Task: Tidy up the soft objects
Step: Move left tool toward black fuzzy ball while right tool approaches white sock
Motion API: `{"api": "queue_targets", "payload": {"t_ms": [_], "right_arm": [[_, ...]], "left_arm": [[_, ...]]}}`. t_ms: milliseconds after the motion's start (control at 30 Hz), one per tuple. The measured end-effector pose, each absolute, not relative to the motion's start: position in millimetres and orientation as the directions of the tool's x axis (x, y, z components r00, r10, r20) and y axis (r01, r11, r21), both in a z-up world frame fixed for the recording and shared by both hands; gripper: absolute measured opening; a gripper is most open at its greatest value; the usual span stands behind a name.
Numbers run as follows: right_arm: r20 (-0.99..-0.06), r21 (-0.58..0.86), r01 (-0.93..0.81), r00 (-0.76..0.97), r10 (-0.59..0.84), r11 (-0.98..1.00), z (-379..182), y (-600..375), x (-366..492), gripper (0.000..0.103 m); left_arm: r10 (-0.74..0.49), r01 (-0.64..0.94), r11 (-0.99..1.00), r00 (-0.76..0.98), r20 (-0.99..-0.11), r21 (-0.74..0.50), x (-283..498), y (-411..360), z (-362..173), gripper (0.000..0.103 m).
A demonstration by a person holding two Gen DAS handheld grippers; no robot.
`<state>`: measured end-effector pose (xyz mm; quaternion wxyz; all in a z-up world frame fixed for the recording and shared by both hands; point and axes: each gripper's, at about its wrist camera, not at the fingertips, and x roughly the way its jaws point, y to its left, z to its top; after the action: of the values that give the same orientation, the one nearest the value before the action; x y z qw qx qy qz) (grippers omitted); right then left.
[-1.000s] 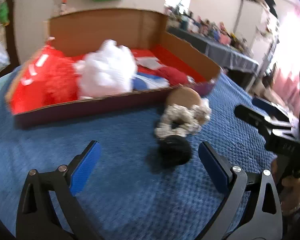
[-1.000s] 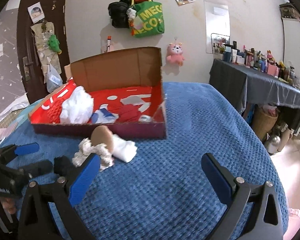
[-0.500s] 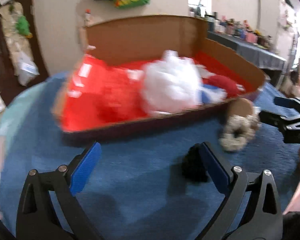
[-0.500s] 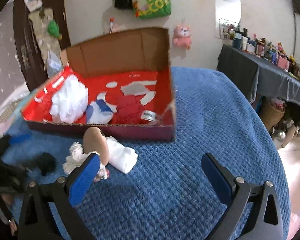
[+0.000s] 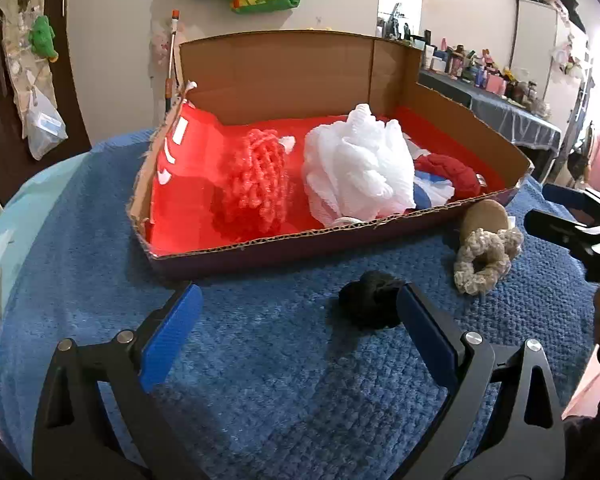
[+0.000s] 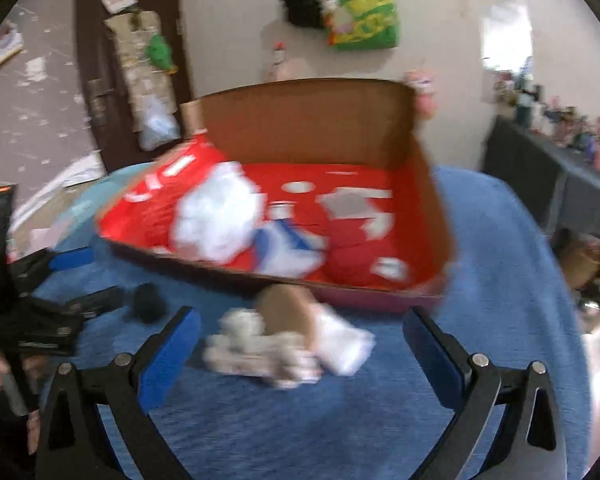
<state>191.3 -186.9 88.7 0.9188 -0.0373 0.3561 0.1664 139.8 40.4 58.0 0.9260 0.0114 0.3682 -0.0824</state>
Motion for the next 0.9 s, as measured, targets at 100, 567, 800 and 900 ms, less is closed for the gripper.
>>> {"api": "queue_targets", "payload": {"t_ms": [100, 567, 800, 900], "right_arm": [[-0.68, 0.009, -0.262, 0.706, 0.198, 0.965, 83.8, -207.2, 199.0, 0.103], [-0.706, 0.017, -0.454, 0.625, 0.332, 0.891, 74.7, -180.8, 198.0, 0.103], [-0.718, -0.031, -0.4, 0.647, 0.258, 0.916, 75.6, -198.1, 197.9, 0.103], [-0.735, -0.064, -0.379, 0.644, 0.213, 0.923, 69.8, -205.0, 204.4, 0.103]], "left_arm": [[-0.156, 0.165, 0.985, 0.714, -0.682, -0.053, 141.0, 38.1, 58.5, 0.099], [-0.181, 0.178, 0.981, 0.713, -0.677, -0.075, 132.1, 40.2, 65.5, 0.099], [-0.218, 0.221, 0.972, 0.702, -0.678, -0.085, 131.1, 28.8, 66.5, 0.099], [-0.221, 0.228, 0.97, 0.696, -0.684, -0.082, 132.7, 24.8, 64.2, 0.099]]}}
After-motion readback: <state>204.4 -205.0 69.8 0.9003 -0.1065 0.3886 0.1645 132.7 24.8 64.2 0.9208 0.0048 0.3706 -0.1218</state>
